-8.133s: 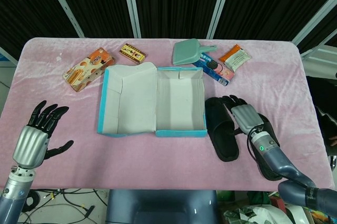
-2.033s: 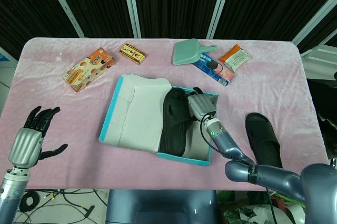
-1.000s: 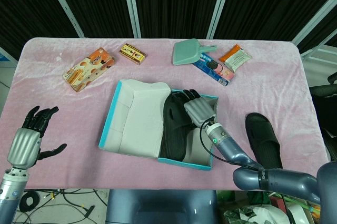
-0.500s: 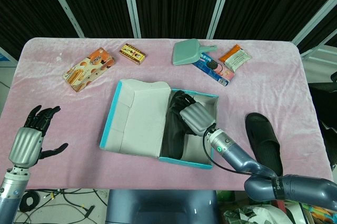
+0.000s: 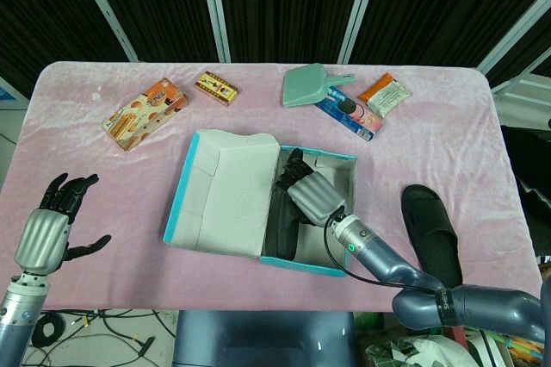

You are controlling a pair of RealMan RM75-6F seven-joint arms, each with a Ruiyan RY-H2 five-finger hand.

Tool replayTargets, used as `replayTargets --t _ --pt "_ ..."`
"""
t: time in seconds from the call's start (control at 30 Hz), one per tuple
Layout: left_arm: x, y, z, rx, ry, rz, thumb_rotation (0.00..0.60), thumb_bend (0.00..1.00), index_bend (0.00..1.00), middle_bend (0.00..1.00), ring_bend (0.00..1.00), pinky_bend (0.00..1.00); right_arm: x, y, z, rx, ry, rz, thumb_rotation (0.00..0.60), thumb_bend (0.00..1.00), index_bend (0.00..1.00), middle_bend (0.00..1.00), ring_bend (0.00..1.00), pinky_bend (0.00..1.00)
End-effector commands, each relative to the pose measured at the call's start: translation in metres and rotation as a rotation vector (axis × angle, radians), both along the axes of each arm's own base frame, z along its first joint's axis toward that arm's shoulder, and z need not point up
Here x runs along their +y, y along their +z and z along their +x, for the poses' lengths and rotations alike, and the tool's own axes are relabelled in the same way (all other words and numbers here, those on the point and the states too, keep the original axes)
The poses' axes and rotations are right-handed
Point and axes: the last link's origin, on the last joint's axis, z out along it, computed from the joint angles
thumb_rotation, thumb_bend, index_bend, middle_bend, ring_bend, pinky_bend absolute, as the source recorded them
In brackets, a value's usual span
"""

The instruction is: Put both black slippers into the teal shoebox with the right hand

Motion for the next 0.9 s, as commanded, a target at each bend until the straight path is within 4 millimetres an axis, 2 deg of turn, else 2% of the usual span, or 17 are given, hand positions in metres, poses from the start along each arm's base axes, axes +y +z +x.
replayTargets --t 0.03,0.43,0.9 --pt "0.001 -0.002 0.000 -0.002 -0.003 -0.004 0.600 0.01 0.02 0.16 0.12 0.07 -0.002 -0.001 -0.007 0.029 -0.006 -0.011 0.600 0.62 0.32 0.24 0.10 0.06" --pt "0.002 -0.003 0.004 -0.001 -0.010 -0.007 0.600 0.01 0.02 0.16 0.12 0.07 -0.006 0.002 -0.023 0.048 -0.042 -0.023 0.600 0.62 0.32 0.26 0.10 0.06" --pt "0.000 -0.006 0.005 -0.001 -0.011 -0.014 0.600 0.01 0.01 0.16 0.12 0.07 -0.008 -0.024 -0.021 0.045 -0.030 0.034 0.600 0.62 0.32 0.27 0.10 0.06"
